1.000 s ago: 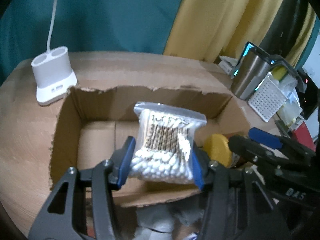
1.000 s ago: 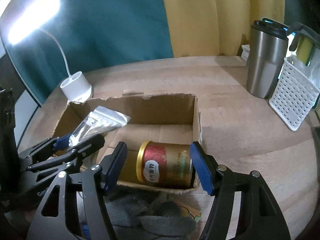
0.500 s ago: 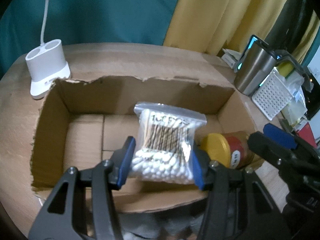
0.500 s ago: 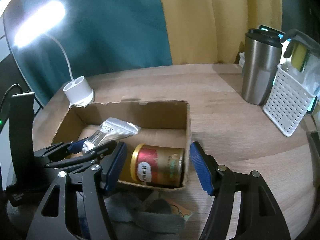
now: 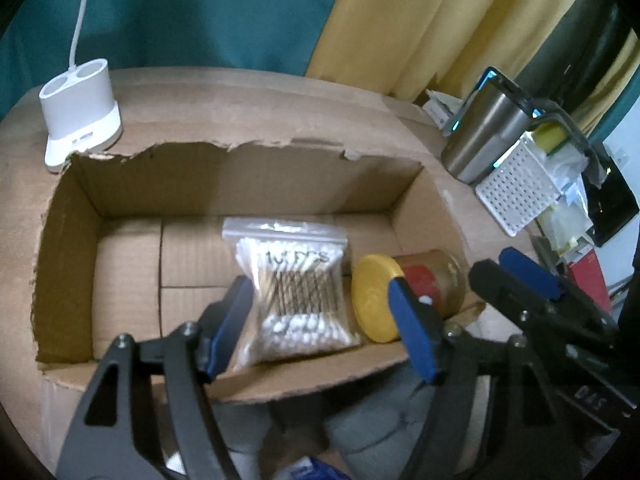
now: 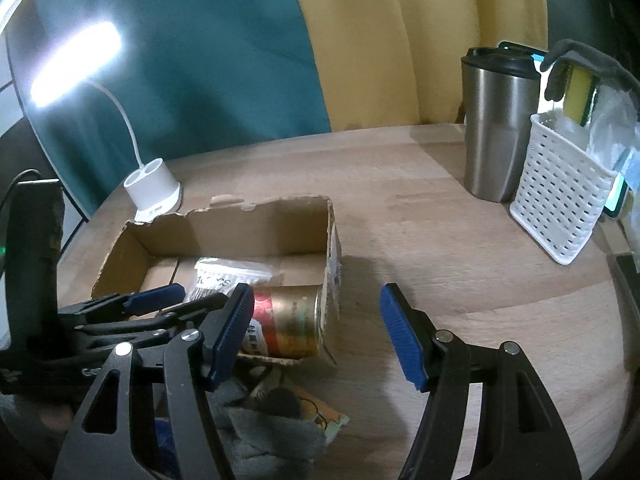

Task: Organize objects
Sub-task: 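Open the right gripper to drop the can while the left gripper releases the swab bag in the box, then move the right gripper to the gray gloves while the left gripper moves to the clear food bag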

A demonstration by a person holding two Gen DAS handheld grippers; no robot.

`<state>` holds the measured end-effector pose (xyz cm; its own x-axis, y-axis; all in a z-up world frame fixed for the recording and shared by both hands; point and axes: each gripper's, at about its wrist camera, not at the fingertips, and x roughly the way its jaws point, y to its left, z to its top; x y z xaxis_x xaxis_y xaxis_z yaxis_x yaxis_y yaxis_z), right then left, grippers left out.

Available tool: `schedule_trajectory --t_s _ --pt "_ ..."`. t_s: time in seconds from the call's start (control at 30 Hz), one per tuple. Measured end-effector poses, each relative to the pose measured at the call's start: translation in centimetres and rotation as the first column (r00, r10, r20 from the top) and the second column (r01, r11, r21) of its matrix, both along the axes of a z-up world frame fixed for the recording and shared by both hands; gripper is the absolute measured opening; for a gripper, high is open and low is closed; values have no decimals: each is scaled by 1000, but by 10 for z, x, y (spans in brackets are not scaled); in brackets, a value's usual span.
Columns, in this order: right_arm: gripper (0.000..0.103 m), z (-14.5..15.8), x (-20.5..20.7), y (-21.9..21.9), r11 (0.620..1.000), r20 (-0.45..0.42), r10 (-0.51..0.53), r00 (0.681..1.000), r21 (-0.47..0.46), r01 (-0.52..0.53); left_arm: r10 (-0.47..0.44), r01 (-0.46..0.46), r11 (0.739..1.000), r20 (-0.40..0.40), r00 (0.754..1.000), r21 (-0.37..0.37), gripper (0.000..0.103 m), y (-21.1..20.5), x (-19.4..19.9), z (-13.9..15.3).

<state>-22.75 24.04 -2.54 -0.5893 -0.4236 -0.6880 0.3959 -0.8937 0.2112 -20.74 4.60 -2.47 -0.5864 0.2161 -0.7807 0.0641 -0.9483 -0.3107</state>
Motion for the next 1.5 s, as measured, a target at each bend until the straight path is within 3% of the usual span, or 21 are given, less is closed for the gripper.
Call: schedule_trajectory --t_s 0.53,0.7,1.5 --pt "69 3 24 4 1000 -3 5 1000 13 -5 1 -11 996 -118 993 -88 71 -10 30 27" --pt "76 4 34 1 1000 -7 19 1000 15 -19 5 -16 996 -126 992 -83 72 -17 42 27" --pt "77 2 72 -22 996 -5 62 998 65 -62 67 -83 990 -145 987 -110 76 -55 102 23"
